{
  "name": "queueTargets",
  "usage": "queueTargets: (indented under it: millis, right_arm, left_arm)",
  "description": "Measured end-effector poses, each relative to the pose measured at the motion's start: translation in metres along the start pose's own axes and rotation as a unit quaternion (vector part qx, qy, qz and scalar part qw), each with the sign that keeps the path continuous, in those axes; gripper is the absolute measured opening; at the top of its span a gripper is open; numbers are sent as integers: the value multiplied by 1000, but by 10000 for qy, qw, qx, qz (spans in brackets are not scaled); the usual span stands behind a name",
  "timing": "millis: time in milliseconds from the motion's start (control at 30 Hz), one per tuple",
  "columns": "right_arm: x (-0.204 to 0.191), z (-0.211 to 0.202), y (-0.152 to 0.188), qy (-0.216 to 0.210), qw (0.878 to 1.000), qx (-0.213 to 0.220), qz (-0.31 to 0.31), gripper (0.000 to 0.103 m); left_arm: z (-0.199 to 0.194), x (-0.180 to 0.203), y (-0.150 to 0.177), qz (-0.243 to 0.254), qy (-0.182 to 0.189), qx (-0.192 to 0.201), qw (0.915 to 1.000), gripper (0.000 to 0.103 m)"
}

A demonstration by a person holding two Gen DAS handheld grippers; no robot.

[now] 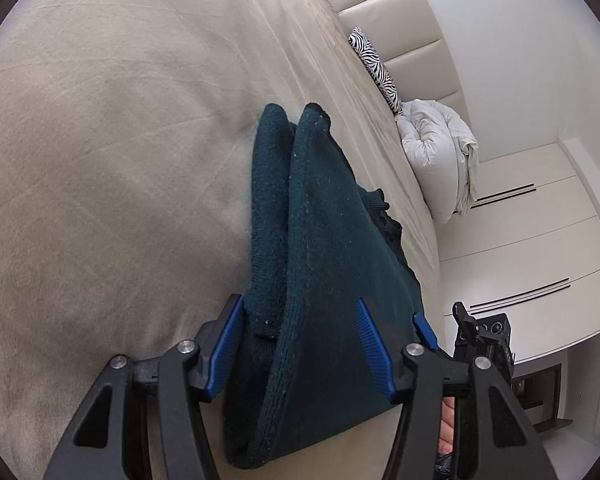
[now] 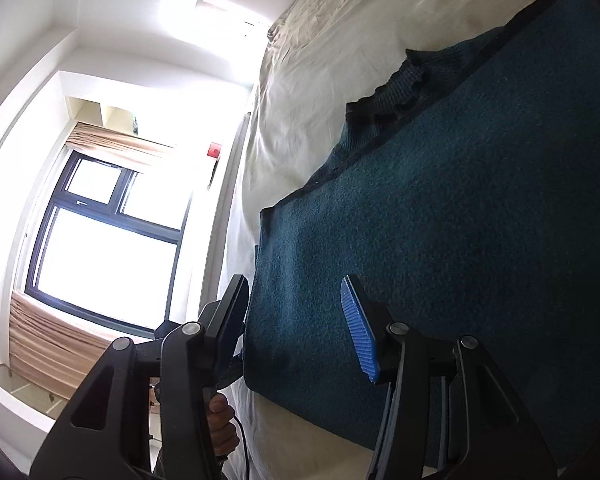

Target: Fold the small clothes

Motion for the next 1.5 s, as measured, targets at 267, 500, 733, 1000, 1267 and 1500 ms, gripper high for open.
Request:
queueTargets:
  millis: [267,500,733,1000,1267,1500]
  right_arm:
    - [4,17,13,-7,9993,-377,85,48]
    - [15,39,14,273,9980,-566,96,46]
    - [16,46,14,406,9971,-642,40,46]
    - [26,61,14,736,9952,-622,-190,44]
    - [30,46,7,325,9977,-566,191,46]
    - [43,-16,-17,-616,9942,-361,808,48]
  left_arm:
    - [-3,-18,-6,-505,323,-148,9981,34]
    - [-5,-15,-10,-419,395,-88,9983,28]
    - [-15,-17,-10,-373,383,109,9985,23]
    - [-18,-8,-10,-107,130,172,9997,21]
    - [-20,61,-10,646,-39,179,9977,20]
    - [41,158,25,1682,-126,-261,9853,19]
Point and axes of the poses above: each gripper's, at about its wrist camera, not at the fingertips, and z roughly the way its jaws point, x to its right, y to its underside, the point moved 8 cm from there along z, roughly the way its jaws point, and after that the axes turned 2 degrees about -z, right-handed, at the moved point
